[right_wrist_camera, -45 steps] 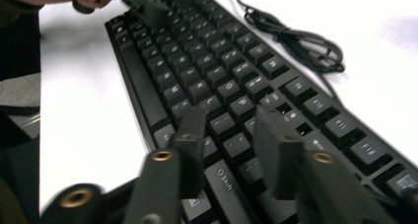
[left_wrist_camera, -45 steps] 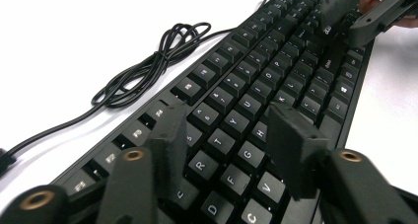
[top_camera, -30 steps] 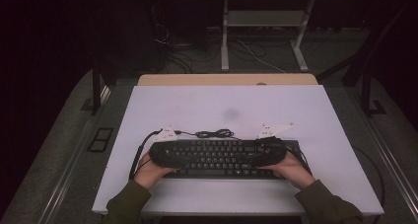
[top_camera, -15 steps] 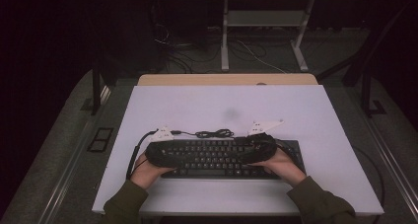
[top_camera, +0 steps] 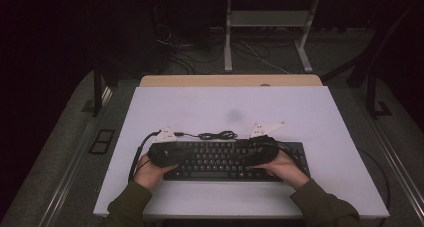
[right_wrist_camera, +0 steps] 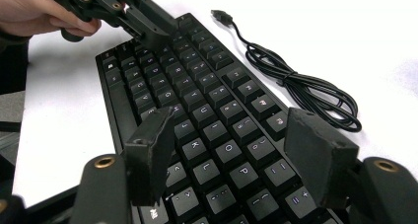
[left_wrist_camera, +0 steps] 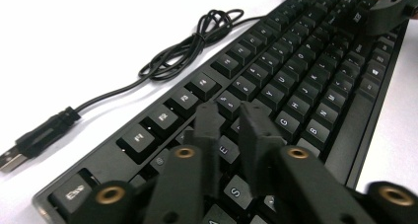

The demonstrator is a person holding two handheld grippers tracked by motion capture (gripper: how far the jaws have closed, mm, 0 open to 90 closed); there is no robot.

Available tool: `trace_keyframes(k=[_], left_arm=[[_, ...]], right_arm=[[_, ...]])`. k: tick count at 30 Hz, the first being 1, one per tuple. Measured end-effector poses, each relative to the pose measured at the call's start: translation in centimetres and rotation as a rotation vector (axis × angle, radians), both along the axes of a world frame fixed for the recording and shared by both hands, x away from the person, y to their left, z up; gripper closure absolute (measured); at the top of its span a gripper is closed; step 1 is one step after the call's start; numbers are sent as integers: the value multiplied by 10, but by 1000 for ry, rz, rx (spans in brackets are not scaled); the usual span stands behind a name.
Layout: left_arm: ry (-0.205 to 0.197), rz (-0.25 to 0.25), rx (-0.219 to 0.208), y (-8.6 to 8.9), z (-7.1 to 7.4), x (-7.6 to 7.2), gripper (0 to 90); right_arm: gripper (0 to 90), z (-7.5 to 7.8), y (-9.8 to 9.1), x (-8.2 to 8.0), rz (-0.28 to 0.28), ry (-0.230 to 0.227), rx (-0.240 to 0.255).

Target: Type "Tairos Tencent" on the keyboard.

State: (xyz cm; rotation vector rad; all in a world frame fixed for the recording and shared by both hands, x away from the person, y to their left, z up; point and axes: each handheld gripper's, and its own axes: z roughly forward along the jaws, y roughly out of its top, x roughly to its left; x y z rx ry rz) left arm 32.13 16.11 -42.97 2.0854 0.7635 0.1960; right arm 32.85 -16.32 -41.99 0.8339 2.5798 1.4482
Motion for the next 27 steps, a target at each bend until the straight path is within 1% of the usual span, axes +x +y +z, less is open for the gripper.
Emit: trace_keyframes(k=[2, 4, 6, 7, 15, 18, 20, 21, 23, 26, 27], left_arm=[[3, -1, 7, -1, -1, 1, 857], [5, -5, 4, -3, -2, 2, 886], [5, -10, 15, -3, -3, 2, 888], [8, -10, 9, -4, -3, 2, 888], [14, -16, 33, -7, -6, 4, 888], [15, -15, 30, -8, -7, 4, 888], [14, -20, 39, -8, -7, 4, 889], [16, -21, 53, -8, -8, 4, 888], [16, -27, 59, -8, -8, 4, 889], [15, -23, 54, -8, -7, 4, 889], [14, -18, 46, -9, -7, 3, 888]], right_arm=[[354, 0, 0, 0, 0, 2, 0], [354, 0, 0, 0, -1, 3, 1], [355, 0, 0, 0, 0, 1, 1], [354, 0, 0, 0, 0, 2, 1], [354, 0, 0, 0, 0, 2, 1], [354, 0, 0, 0, -1, 0, 1], [354, 0, -1, 0, -2, 0, 1], [354, 0, -1, 0, -2, 0, 1], [354, 0, -1, 0, -2, 0, 1], [354, 0, -1, 0, -2, 0, 1], [354, 0, -1, 0, -2, 0, 0]])
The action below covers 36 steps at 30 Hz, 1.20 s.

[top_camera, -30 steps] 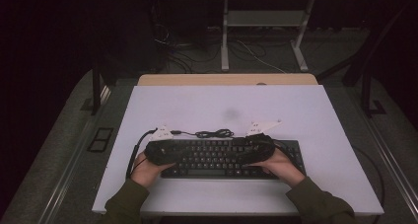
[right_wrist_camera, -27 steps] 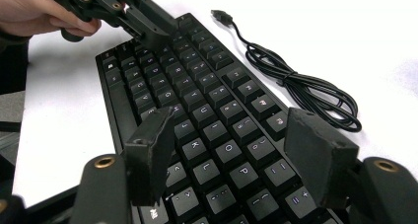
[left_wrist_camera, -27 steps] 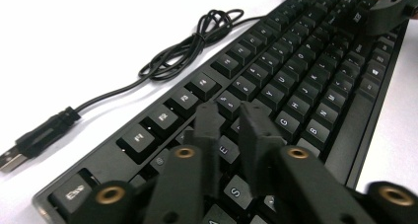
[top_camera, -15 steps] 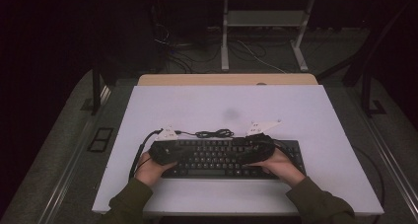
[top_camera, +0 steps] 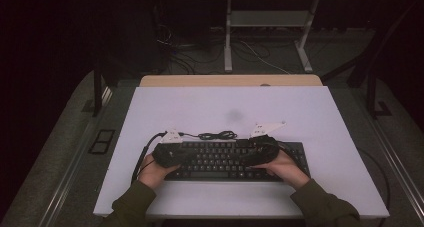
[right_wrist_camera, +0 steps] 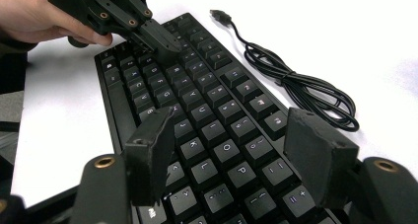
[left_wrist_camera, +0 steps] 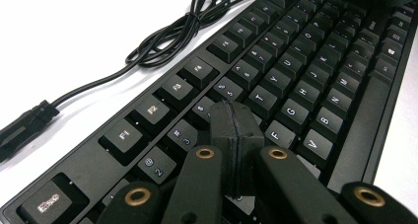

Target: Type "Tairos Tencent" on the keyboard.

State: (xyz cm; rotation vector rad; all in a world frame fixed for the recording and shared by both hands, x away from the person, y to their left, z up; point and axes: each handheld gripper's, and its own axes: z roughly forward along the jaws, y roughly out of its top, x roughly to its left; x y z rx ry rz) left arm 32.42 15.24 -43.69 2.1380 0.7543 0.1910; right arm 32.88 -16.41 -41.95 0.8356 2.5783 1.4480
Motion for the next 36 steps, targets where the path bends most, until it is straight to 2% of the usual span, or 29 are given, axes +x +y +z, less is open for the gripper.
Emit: trace_keyframes(k=[3, 11, 15, 23, 31, 36], left_arm=[[-3, -2, -9, 1, 3, -1, 880], [6, 8, -44, 4, 7, -4, 701], [5, 8, -46, 4, 8, -5, 626], [13, 13, -40, 5, 8, -5, 491], [3, 17, -35, 5, 6, -5, 395], [-1, 22, -37, 4, 6, -5, 346]], right_arm=[[354, 0, 0, 0, -3, -2, 3], [359, 1, 2, 1, -10, 9, 4], [378, 3, 5, 4, -14, 16, 8], [536, 5, 12, 6, 7, 31, 18], [744, 6, 19, 5, 25, 34, 16], [838, 4, 23, 3, 41, 43, 8]])
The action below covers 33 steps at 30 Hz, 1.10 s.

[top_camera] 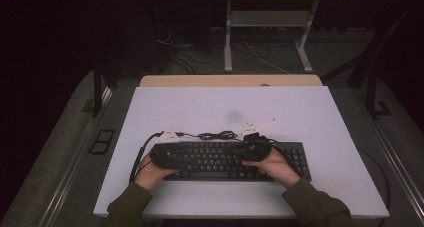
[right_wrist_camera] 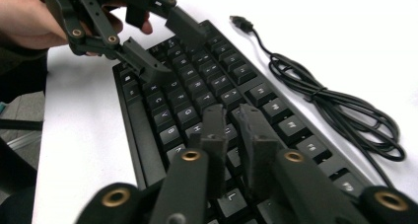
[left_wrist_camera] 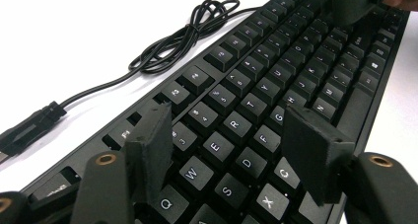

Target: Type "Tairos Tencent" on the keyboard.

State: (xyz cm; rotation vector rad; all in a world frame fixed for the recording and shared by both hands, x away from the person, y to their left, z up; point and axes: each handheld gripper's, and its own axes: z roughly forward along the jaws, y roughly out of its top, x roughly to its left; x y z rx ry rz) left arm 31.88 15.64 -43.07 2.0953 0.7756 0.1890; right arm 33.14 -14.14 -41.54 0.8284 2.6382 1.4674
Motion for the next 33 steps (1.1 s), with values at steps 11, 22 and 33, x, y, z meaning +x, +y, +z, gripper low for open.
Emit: trace_keyframes(k=[11, 22, 33], left_arm=[[-11, 0, 5, 0, 0, 0, 308], [-12, -7, 9, -1, -1, 0, 305], [-11, -8, 8, -1, -1, 1, 304]], right_arm=[[891, -4, 9, -3, 34, 12, -9], [889, -10, 23, -9, 74, 31, -40], [891, -14, 33, -13, 100, 39, -72]])
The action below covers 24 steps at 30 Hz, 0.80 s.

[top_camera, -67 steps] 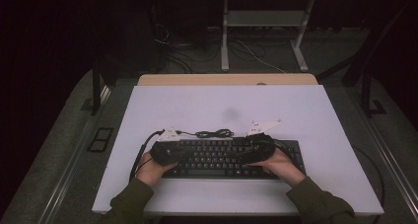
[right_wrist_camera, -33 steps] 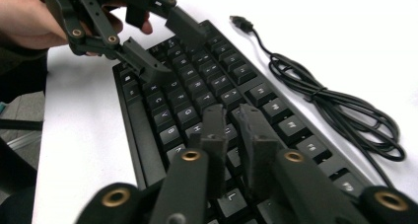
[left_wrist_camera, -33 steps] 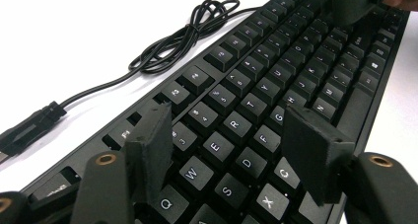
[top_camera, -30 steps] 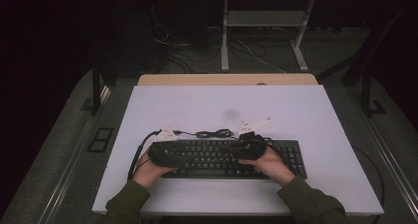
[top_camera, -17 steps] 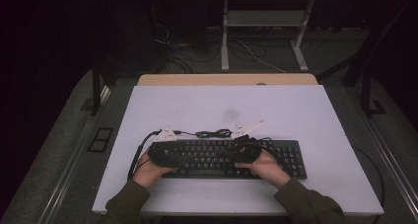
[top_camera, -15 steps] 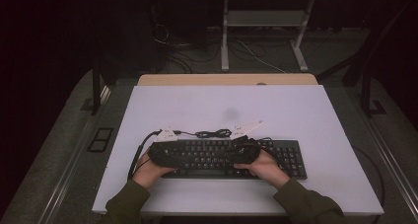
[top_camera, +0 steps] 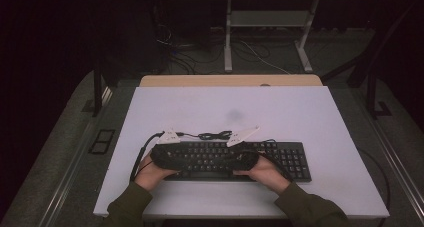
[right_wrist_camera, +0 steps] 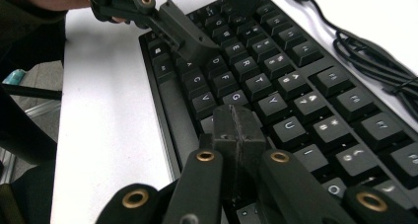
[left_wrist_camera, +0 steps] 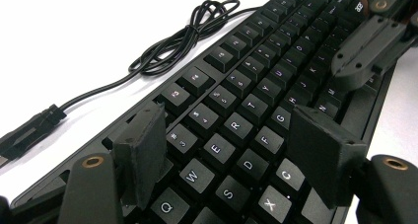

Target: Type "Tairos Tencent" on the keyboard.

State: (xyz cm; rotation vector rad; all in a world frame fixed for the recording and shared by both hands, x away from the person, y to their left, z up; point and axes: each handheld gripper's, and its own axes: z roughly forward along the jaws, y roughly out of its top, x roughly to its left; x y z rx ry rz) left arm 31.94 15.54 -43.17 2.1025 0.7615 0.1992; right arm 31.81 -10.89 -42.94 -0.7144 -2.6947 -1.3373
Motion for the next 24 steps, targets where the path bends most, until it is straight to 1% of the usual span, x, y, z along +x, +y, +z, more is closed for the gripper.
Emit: trace_keyframes(k=[11, 13, 14, 17, 21, 24], left_arm=[[-2, -1, -1, 0, 0, 0, 298], [-3, -1, 0, 0, 0, 0, 297], [-3, -1, 0, 0, 0, 0, 297], [-4, 0, 0, 0, 0, 0, 297], [-3, 0, -2, 0, 0, 0, 297], [-3, 2, -3, 0, 1, 0, 297]], right_arm=[[892, -7, 8, -2, 4, 2, -46], [892, -9, 9, -3, 5, -9, -65], [892, -9, 9, -3, 6, -4, -61], [891, -7, 8, -2, 3, -16, -57], [890, -3, 3, 1, -14, -16, -28], [850, 0, -1, 2, -23, -17, -6]])
